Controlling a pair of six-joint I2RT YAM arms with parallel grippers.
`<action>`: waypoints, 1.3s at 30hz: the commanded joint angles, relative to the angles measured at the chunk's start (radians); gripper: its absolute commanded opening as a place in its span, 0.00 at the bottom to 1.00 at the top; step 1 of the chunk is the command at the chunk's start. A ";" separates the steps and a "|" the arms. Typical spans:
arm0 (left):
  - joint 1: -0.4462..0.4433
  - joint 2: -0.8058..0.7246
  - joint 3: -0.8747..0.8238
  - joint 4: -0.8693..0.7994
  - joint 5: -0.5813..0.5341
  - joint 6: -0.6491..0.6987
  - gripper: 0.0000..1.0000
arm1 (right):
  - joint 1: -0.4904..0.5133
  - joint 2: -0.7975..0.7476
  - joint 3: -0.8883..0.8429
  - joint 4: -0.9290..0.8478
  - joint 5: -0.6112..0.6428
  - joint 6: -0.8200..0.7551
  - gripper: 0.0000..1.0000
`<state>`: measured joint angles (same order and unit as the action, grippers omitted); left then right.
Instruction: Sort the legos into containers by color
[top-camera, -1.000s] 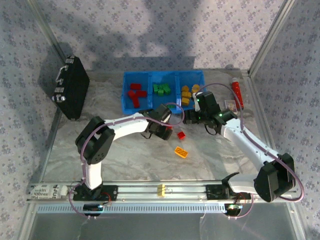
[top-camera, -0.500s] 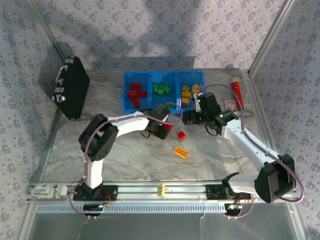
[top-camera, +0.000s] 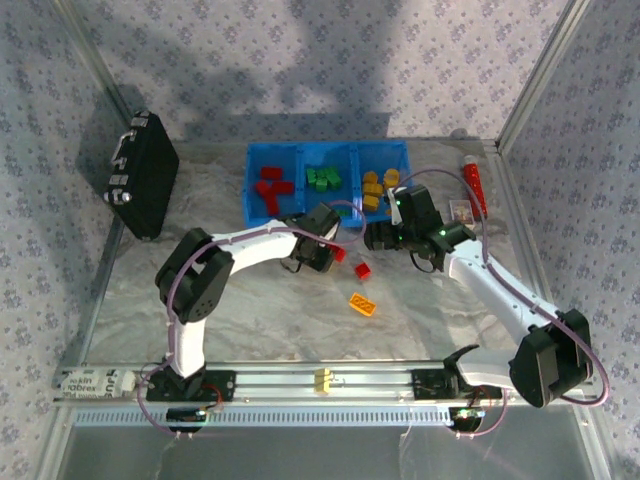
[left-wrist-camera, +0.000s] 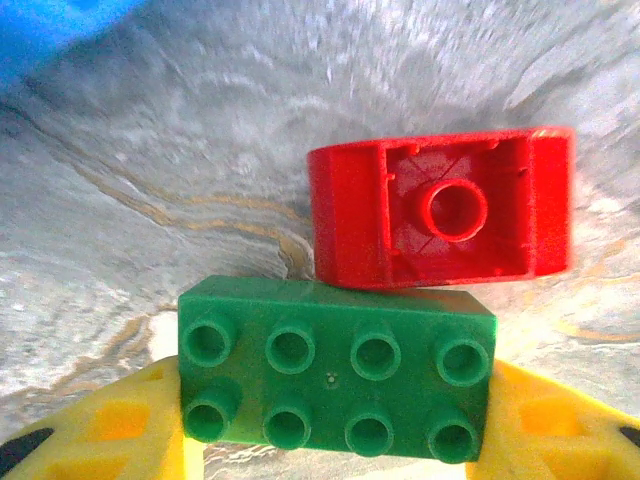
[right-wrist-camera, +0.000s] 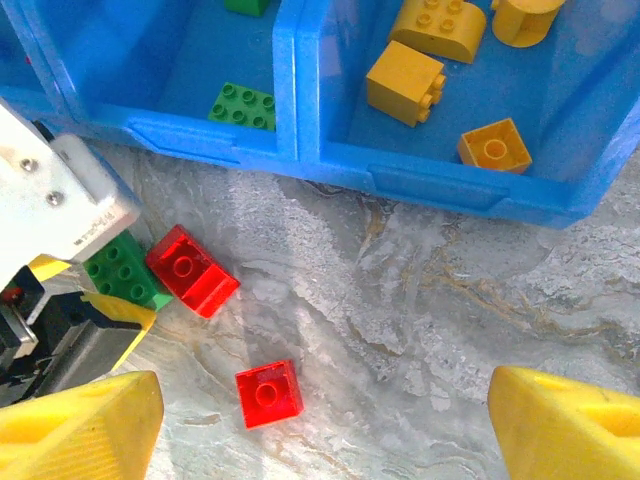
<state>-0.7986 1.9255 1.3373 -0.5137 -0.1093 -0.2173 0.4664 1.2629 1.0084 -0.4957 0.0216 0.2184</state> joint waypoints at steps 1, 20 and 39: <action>0.004 -0.074 0.093 -0.041 -0.048 0.030 0.44 | 0.003 -0.020 -0.013 0.009 -0.016 0.012 0.86; 0.136 0.031 0.443 -0.207 -0.005 0.145 0.91 | 0.011 -0.067 -0.055 -0.005 0.000 0.003 0.86; 0.121 -0.580 -0.320 0.186 0.063 0.001 0.92 | 0.132 0.185 0.034 -0.023 -0.032 -0.090 0.88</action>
<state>-0.6701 1.3911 1.0653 -0.3775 -0.0631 -0.1780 0.5793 1.4193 0.9897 -0.4976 -0.0151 0.1562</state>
